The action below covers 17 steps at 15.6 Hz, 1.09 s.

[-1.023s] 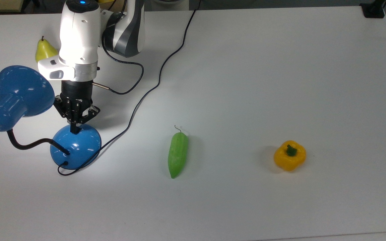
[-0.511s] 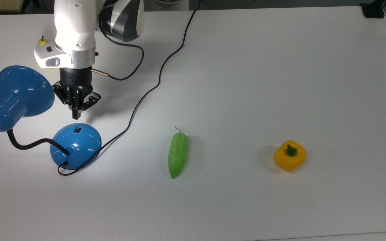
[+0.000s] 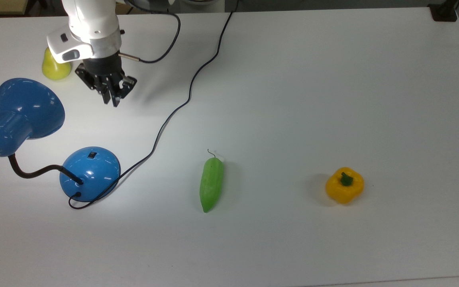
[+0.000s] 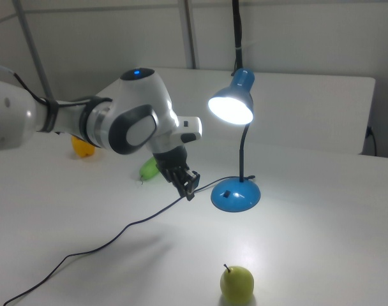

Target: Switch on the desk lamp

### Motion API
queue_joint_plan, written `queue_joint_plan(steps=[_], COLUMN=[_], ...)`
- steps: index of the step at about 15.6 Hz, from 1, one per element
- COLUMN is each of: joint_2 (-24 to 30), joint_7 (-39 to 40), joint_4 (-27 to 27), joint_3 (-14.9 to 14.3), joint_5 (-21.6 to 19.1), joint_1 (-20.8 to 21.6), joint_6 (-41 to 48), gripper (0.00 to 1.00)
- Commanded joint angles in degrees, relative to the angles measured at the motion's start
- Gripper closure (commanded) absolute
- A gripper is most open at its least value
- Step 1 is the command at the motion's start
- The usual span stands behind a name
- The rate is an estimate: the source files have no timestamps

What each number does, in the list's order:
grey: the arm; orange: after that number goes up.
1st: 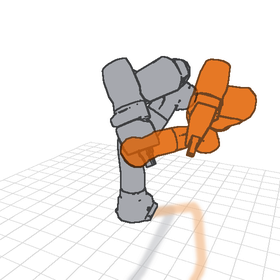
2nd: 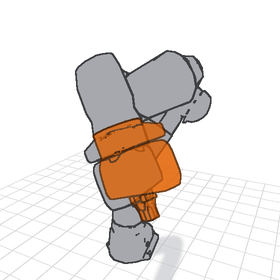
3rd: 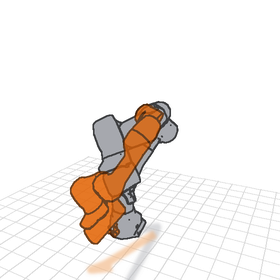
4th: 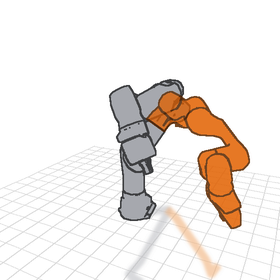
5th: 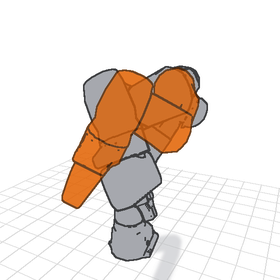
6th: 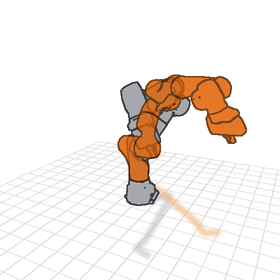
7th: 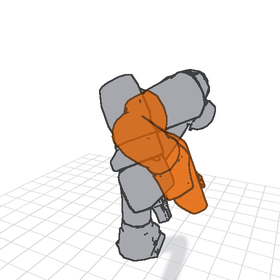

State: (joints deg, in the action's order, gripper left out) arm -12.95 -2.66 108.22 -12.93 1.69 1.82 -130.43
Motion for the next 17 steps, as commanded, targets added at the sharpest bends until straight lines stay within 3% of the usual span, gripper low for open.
queue_joint_plan(steps=[1, 4, 9, 17], joint_2=[7.1, 11.7, 12.5, 14.7], joint_7=[-0.1, -0.2, -3.2, -7.9], joint_4=[1.7, 0.5, -9.5, -13.2], joint_3=[-0.3, -0.3, 0.3, 11.2], joint_5=[1.0, 0.9, -1.2, -2.9], joint_1=[1.0, 1.2, 1.3, 0.6], joint_6=[9.7, 19.2, 35.2, 36.2], gripper=[0.00, 0.00, 0.00, 0.00])
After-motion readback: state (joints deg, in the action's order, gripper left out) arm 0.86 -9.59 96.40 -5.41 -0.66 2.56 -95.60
